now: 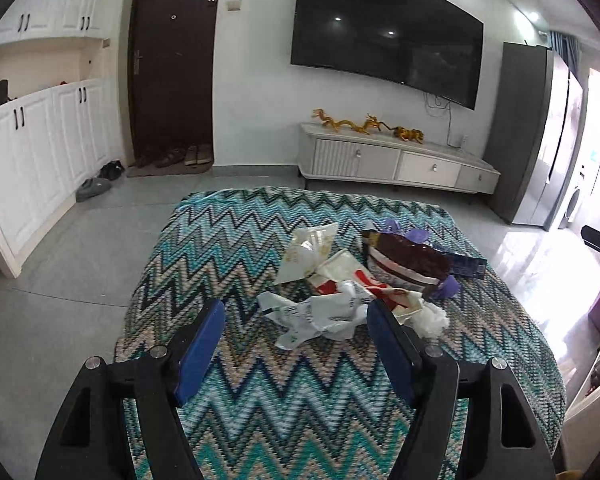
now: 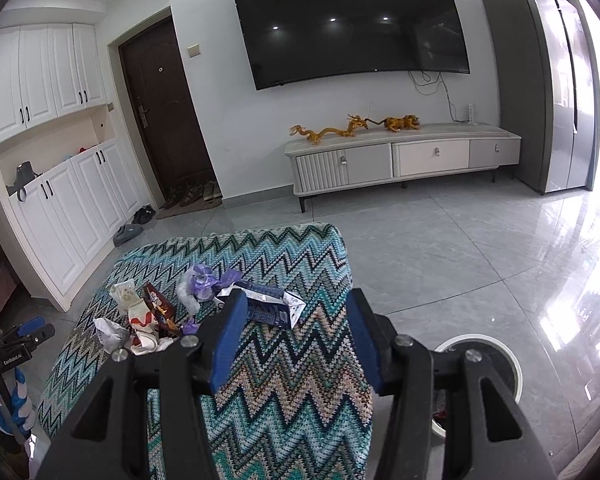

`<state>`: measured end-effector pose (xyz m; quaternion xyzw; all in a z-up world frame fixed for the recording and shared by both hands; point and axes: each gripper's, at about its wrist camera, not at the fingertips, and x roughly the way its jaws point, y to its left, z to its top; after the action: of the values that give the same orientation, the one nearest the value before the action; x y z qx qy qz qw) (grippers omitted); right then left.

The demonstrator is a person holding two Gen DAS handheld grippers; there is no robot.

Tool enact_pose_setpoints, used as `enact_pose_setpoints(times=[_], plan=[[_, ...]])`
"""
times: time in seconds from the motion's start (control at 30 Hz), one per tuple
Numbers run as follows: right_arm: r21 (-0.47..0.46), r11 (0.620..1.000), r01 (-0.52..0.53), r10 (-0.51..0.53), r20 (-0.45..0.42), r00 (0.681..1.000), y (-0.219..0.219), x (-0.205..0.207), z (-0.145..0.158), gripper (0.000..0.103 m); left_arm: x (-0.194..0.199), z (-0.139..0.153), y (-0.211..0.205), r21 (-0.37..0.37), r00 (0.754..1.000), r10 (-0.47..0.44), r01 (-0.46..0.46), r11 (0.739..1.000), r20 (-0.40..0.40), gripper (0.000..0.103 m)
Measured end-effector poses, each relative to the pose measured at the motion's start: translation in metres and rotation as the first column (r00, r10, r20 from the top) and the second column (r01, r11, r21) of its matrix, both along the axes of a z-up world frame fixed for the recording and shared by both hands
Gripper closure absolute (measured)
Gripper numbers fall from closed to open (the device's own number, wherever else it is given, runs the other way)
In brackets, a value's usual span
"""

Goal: Collect trash
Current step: 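Move both grippers back over the trash on the table, then grasp the white printed wrapper with the left gripper while the right grasps the brown bag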

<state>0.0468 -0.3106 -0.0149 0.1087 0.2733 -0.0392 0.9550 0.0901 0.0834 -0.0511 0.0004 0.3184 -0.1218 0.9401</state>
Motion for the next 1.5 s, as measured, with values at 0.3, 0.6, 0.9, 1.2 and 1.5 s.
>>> enact_pose_setpoints(times=[0.3, 0.6, 0.9, 1.2, 1.5], plan=[[-0.034, 0.997, -0.066, 0.065, -0.025, 0.998, 0.034, 0.016, 0.005, 0.053, 0.004, -0.006, 0.02, 0.017, 1.0, -0.007, 0.007, 1.0, 0.007, 0.031], [-0.039, 0.992, -0.117, 0.114, -0.075, 0.991, 0.06, 0.036, -0.008, 0.053, 0.011, -0.016, 0.007, 0.028, 0.997, -0.073, 0.073, 0.997, -0.004, 0.031], [-0.027, 0.983, -0.184, 0.179, -0.12, 0.977, 0.081, 0.059, -0.024, 0.053, 0.021, -0.023, -0.004, 0.043, 0.994, -0.113, 0.113, 0.993, -0.014, 0.031], [-0.013, 0.956, -0.292, 0.286, -0.167, 0.944, 0.109, 0.08, -0.042, 0.053, 0.031, -0.039, -0.006, 0.024, 0.986, -0.16, 0.162, 0.987, -0.052, 0.031], [0.009, 0.906, -0.423, 0.415, -0.211, 0.885, 0.142, 0.107, -0.064, 0.053, 0.044, -0.047, -0.018, -0.016, 0.955, -0.281, 0.281, 0.96, -0.089, 0.031]])
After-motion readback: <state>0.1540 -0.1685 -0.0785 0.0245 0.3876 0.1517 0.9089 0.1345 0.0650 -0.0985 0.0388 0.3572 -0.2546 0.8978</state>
